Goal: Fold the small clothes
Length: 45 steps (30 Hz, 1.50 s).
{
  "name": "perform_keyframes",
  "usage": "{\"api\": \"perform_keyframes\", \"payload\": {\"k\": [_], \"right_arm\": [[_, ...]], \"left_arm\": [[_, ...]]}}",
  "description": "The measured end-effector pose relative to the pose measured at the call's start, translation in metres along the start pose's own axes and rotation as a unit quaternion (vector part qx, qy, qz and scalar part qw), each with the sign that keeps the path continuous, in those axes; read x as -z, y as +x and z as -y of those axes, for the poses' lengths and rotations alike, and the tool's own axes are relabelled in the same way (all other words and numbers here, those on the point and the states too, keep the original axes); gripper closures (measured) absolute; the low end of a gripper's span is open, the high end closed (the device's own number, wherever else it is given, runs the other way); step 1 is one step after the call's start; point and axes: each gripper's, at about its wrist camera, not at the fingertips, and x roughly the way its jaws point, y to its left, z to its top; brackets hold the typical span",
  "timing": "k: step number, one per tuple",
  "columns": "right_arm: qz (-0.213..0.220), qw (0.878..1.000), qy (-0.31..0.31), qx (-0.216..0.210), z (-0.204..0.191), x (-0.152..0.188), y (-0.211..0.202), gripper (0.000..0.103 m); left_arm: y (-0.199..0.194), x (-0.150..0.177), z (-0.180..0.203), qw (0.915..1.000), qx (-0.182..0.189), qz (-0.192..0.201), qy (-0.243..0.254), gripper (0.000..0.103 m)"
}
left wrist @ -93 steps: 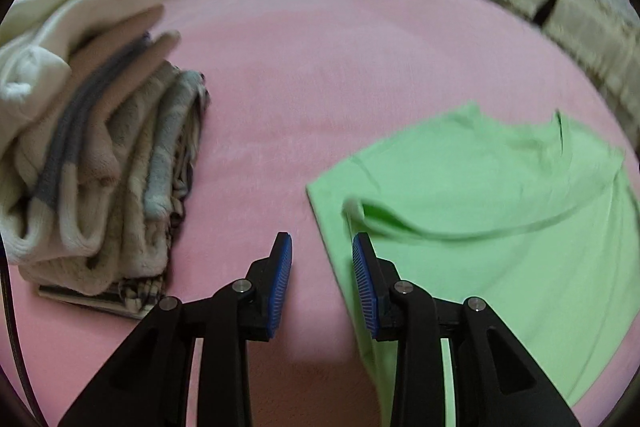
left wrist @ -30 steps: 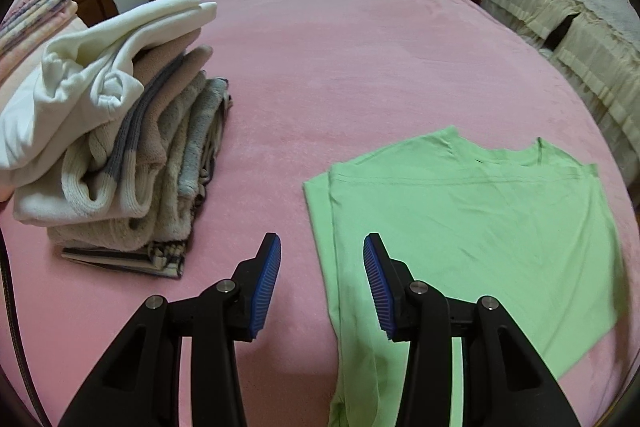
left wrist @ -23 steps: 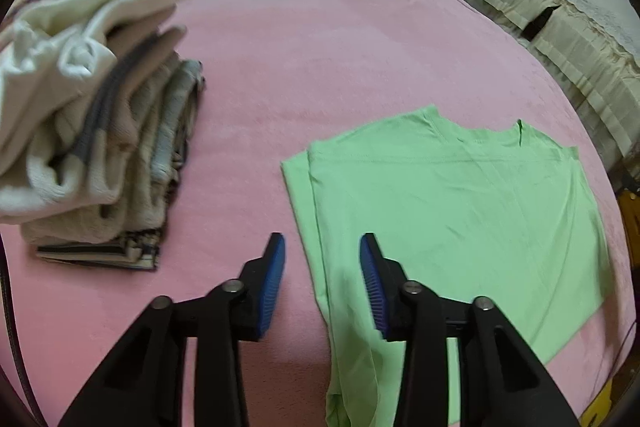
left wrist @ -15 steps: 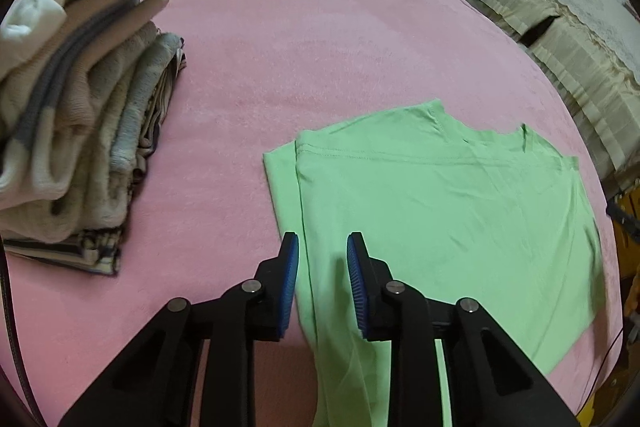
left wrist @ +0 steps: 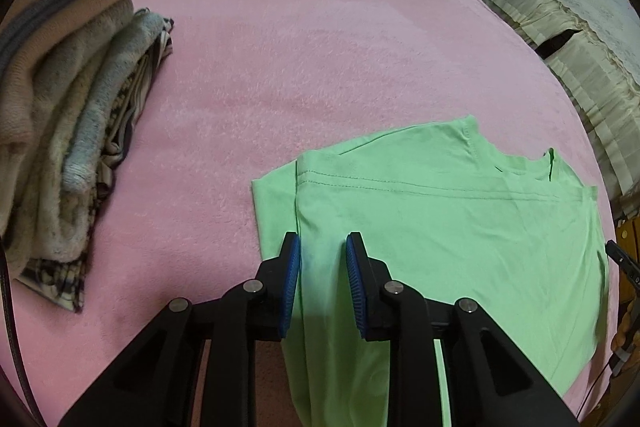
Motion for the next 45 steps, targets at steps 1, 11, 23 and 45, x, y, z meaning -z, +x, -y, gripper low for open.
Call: {"api": "perform_keyframes", "payload": {"k": [1, 11, 23, 45], "right_arm": [[0.0, 1.0, 0.004, 0.0, 0.003, 0.0, 0.001, 0.075], [0.006, 0.999, 0.038, -0.006, 0.022, -0.01, 0.005, 0.075], [-0.004, 0.998, 0.045, -0.053, 0.033, -0.011, -0.003, 0.075], [-0.018, 0.999, 0.001, 0.048, 0.014, -0.005, 0.017, 0.097]], "left_arm": [[0.002, 0.0, 0.001, 1.0, -0.001, -0.001, -0.001, 0.081], [-0.005, 0.0, 0.02, 0.9981, -0.039, 0.045, 0.017, 0.102], [-0.009, 0.001, 0.003, 0.9964, -0.052, 0.059, -0.032, 0.102], [0.015, 0.006, 0.007, 0.9952, -0.083, 0.046, -0.02, 0.099]]}}
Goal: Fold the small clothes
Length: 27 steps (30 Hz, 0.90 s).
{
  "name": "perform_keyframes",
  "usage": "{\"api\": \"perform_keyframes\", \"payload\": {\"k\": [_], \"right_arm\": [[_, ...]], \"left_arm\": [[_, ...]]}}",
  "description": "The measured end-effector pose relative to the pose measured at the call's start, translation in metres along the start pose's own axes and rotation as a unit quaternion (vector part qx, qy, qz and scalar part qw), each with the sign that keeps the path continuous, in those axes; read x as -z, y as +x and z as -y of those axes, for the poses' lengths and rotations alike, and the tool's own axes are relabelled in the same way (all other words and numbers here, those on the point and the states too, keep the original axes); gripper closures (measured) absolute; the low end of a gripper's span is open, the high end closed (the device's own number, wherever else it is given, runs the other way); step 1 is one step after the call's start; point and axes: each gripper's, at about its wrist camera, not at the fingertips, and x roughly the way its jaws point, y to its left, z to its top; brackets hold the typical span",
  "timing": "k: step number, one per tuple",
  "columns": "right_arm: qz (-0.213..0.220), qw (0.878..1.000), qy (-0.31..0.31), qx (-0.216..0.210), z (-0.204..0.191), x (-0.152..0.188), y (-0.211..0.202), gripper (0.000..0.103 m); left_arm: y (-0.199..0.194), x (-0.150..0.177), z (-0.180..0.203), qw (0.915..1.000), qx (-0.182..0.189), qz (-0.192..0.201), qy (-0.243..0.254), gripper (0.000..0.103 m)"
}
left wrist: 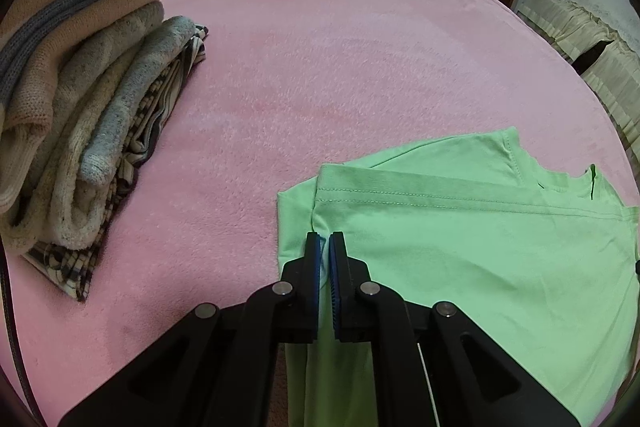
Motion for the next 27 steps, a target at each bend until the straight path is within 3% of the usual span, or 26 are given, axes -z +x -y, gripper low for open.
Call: {"api": "perform_keyframes", "payload": {"k": [8, 15, 20, 25, 27], "right_arm": [[0.021, 0.997, -0.019, 0.072, -0.004, -0.003, -0.017, 0.094], [0.047, 0.997, -0.024, 0.049, -0.02, -0.001, -0.057, 0.094], [0.061, 0.998, -0.034, 0.004, -0.049, 0.007, -0.086, 0.094], [0.08, 0.996, -0.022, -0.038, -0.076, 0.015, -0.116, 0.094], [0.091, 0.995, -0.021, -0.047, -0.085, 0.018, -0.127, 0.094]], "left_arm": [[-0.026, -0.005, -0.007, 1.0, 0.001, 0.007, -0.001, 0.097], [-0.062, 0.004, -0.021, 0.9997, 0.021, -0.004, -0.007, 0.085], [-0.089, 0.018, -0.021, 0.9994, 0.027, -0.017, 0.013, 0.072], [-0.124, 0.043, -0.008, 0.9983, 0.042, -0.008, 0.04, 0.04], [-0.137, 0.05, -0.002, 0.9976, 0.051, -0.001, 0.047, 0.033]]}}
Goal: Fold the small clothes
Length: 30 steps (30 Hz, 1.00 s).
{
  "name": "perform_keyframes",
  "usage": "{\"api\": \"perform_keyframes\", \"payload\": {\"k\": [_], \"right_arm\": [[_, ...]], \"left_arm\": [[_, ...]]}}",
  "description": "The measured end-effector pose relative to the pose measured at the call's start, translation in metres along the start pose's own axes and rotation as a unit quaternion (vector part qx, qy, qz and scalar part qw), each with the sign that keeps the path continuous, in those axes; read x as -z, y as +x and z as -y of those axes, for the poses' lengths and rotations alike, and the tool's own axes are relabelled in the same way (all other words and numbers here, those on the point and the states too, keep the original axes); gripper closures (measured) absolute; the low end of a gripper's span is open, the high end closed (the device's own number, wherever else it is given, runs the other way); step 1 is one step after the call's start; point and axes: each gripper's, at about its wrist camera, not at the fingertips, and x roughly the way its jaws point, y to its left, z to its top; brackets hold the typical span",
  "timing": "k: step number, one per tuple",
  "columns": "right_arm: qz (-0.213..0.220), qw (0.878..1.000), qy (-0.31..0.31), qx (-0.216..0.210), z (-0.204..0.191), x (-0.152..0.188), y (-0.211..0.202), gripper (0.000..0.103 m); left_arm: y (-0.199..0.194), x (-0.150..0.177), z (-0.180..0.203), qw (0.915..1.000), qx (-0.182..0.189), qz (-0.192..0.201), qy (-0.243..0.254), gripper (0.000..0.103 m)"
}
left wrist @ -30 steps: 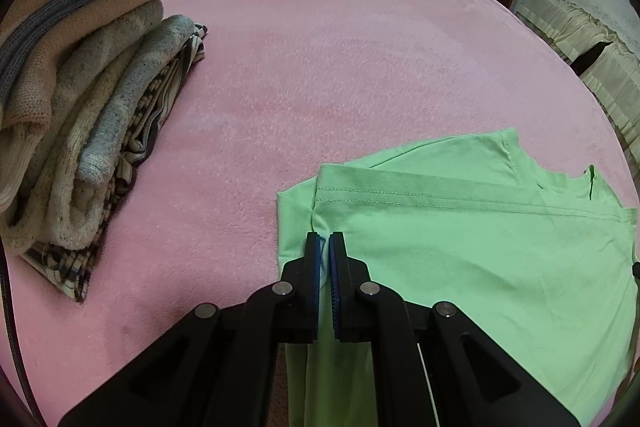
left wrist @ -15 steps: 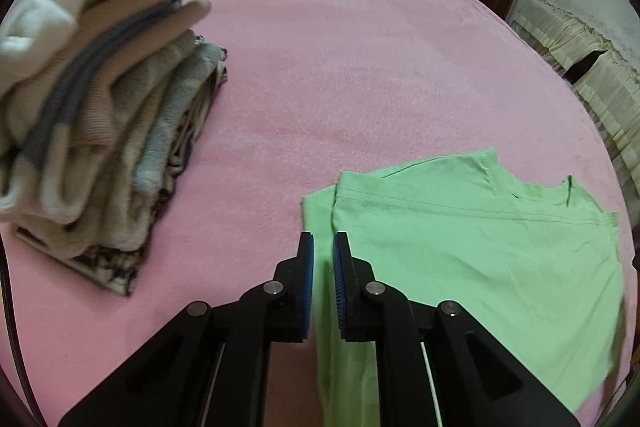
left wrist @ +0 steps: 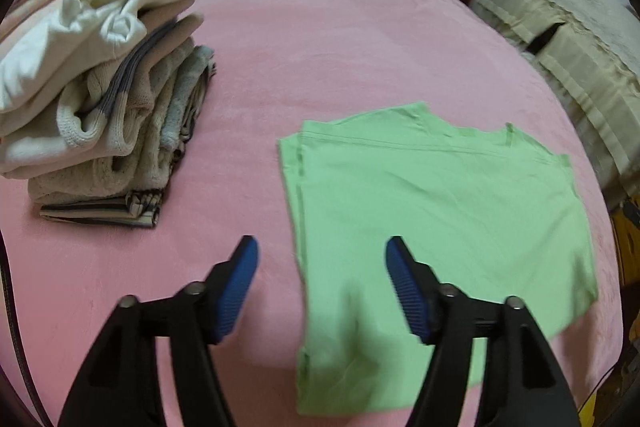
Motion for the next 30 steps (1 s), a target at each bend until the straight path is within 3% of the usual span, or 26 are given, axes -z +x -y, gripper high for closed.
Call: {"api": "perform_keyframes", "payload": {"k": [9, 16, 21, 30], "right_arm": [[0.039, 0.999, 0.015, -0.031, -0.038, 0.018, -0.024, 0.09], [0.017, 0.998, 0.026, -0.045, -0.061, 0.051, 0.003, 0.09], [-0.012, 0.998, 0.018, -0.05, -0.076, 0.073, 0.029, 0.09], [-0.031, 0.997, 0.014, -0.07, -0.097, 0.104, 0.04, 0.09]], "left_arm": [[-0.013, 0.03, 0.022, 0.999, 0.042, 0.018, 0.0, 0.029], [0.017, 0.056, 0.002, 0.9978, 0.044, 0.008, -0.048, 0.029], [0.037, 0.074, -0.027, 0.9892, 0.068, 0.0, -0.13, 0.029], [0.032, 0.108, -0.043, 0.9713, 0.118, 0.006, -0.206, 0.029]]}}
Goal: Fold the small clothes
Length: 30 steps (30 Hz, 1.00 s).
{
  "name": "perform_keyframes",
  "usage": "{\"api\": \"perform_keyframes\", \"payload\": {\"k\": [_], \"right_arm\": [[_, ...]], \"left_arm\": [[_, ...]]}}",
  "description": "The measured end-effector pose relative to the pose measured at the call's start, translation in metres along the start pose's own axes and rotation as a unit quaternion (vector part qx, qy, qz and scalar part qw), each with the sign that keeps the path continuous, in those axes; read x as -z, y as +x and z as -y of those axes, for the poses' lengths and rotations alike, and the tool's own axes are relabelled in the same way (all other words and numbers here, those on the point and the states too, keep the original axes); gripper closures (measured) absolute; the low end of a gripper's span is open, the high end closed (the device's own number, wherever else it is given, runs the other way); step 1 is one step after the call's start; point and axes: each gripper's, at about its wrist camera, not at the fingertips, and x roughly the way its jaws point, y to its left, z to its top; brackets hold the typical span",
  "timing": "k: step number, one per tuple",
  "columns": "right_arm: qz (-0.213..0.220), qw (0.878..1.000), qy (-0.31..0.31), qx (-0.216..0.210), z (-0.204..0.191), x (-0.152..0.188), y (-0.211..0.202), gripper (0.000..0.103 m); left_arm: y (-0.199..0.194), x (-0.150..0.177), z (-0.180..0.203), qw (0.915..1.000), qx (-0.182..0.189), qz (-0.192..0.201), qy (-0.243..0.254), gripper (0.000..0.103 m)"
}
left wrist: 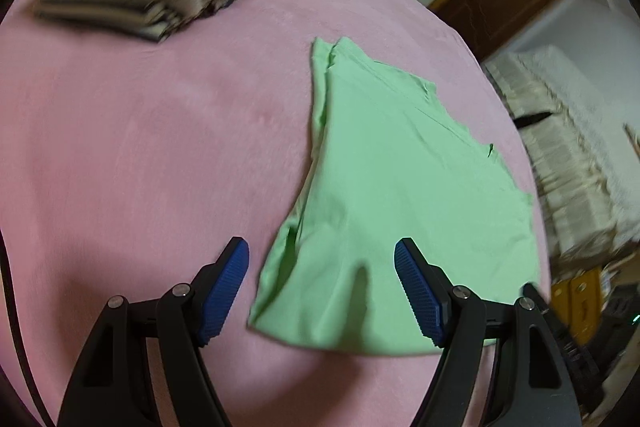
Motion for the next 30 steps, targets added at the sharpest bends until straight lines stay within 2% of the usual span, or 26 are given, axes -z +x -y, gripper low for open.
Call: {"api": "perform_keyframes", "payload": {"k": [5, 10, 14, 16, 20, 29, 30], "right_arm": [[-0.012, 1.0, 0.003, -0.012, -0.009, 0.015, 0.001, 0.09], [-0.017, 0.999, 0.02, -0.026, -0.01, 0.026, -0.006, 0.09], [-0.015, 0.999, 0.016, -0.029, -0.015, 0.03, -0.012, 0.09], [-0.012, 0.999, 0.014, -0.03, -0.017, 0.03, -0.015, 0.09], [-0.005, 1.0, 0.01, -0.029, -0.02, 0.028, -0.018, 0.09], [-0.007, 1.0, -0.013, -0.019, -0.028, 0.027, -0.007, 0.09], [-0.006, 1.0, -0.014, -0.017, -0.029, 0.027, -0.006, 0.09]], "left_arm": [[-0.014, 0.019, -0.012, 0.9985, 0.02, 0.008, -0.051, 0.029], [-0.02, 0.05, -0.021, 0.9935, 0.047, 0.002, -0.104, 0.029], [-0.01, 0.065, -0.016, 0.9881, 0.092, 0.005, -0.124, 0.029], [-0.002, 0.066, -0.013, 0.9859, 0.105, 0.011, -0.13, 0.029], [0.015, 0.062, -0.01, 0.9812, 0.124, 0.048, -0.14, 0.029], [0.037, 0.041, 0.012, 0.9765, 0.138, 0.115, -0.119, 0.029], [0.037, 0.04, 0.013, 0.9755, 0.137, 0.121, -0.121, 0.033]]}}
